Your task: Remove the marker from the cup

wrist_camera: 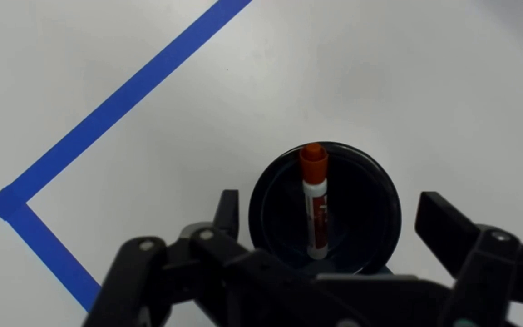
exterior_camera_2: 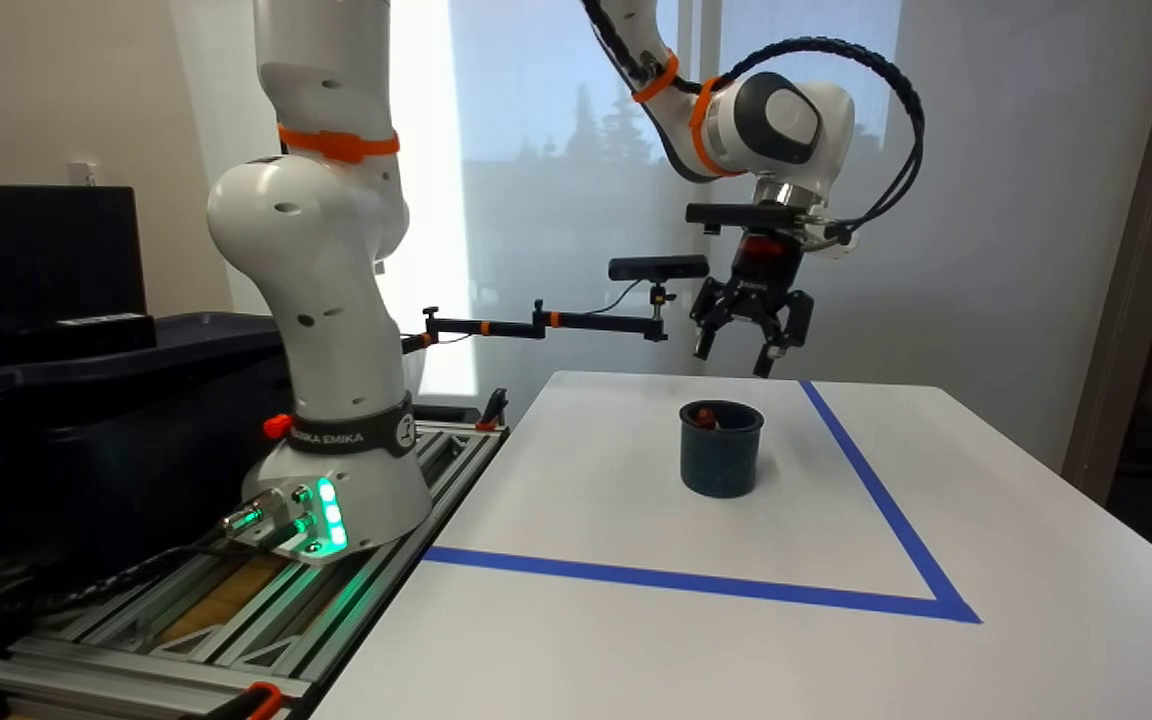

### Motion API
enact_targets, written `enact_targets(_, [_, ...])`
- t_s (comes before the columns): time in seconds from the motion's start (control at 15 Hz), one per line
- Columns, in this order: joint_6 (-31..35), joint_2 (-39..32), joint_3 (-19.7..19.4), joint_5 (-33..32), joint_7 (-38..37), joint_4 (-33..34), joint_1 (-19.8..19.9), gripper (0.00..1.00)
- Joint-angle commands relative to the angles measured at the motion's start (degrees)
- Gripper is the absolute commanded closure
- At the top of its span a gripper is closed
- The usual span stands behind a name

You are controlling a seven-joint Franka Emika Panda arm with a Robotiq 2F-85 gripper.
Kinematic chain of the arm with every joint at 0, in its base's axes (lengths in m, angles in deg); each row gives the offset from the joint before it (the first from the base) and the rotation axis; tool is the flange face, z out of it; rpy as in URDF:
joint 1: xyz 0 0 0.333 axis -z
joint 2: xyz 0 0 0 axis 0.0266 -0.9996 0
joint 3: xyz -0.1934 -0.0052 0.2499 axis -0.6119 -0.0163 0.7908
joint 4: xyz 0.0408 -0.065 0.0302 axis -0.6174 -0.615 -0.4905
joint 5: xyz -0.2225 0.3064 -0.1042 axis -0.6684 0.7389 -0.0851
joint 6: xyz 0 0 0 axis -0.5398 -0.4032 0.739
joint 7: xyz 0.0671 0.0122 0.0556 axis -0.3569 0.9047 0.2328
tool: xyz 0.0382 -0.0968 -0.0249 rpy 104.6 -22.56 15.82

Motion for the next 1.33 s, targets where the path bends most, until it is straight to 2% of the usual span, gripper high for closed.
enact_targets(0.0, [-0.1,0.0,-0.6,0.0,0.0,0.1,-0.6,0.00])
enact_targets(0.87, [3.5,-5.6,-0.4,-2.7,-0.1,0.0,-1.8,0.00])
enact_targets(0.93, [3.6,-6.1,-0.4,-3.0,-0.3,0.1,-1.9,0.02])
enact_targets(1.0, [3.8,-6.6,-0.5,-3.4,-0.4,0.1,-2.0,0.19])
enact_targets(1.13, [4.0,-7.4,-0.6,-3.9,-0.4,0.2,-2.0,0.30])
enact_targets(1.27, [4.1,-7.9,-0.6,-4.2,-0.3,0.3,-1.9,0.47])
